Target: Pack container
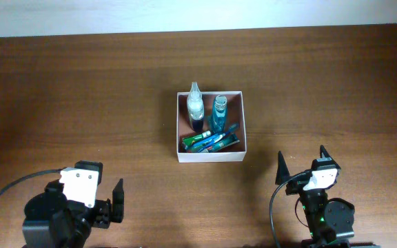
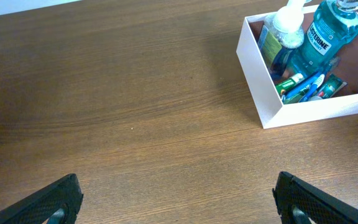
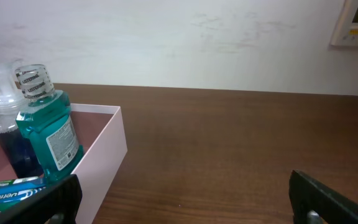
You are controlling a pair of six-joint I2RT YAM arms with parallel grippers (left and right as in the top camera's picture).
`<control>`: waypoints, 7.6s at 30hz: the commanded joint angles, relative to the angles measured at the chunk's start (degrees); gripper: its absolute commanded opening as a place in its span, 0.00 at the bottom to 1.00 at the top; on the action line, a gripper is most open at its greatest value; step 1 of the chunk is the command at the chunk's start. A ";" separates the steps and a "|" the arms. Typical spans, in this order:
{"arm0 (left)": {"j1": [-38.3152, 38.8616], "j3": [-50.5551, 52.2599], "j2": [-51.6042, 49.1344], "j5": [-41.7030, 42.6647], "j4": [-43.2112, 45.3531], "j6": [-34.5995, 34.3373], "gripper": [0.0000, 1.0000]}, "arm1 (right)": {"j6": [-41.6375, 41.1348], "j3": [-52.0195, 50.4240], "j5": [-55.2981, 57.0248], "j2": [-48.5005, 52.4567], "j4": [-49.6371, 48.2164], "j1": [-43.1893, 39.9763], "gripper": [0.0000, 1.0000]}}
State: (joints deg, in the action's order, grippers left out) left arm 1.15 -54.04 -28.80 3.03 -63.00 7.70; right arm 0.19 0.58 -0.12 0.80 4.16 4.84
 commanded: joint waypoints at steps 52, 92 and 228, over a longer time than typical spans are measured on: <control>-4.31 53.57 28.50 1.29 58.64 -6.03 0.99 | -0.22 -0.26 -0.76 -0.55 0.33 -0.42 0.99; -2.32 53.55 28.50 0.63 58.64 -6.01 0.99 | -0.20 -0.26 -0.76 -0.55 0.35 -0.42 0.98; -2.32 53.55 28.50 0.63 58.64 -6.01 0.99 | -0.20 -0.26 -0.76 -0.55 0.35 -0.42 0.98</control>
State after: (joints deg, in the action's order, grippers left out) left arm -1.41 -0.71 -0.80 3.20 -4.10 2.31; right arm 0.16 0.58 -0.30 0.69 4.21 4.80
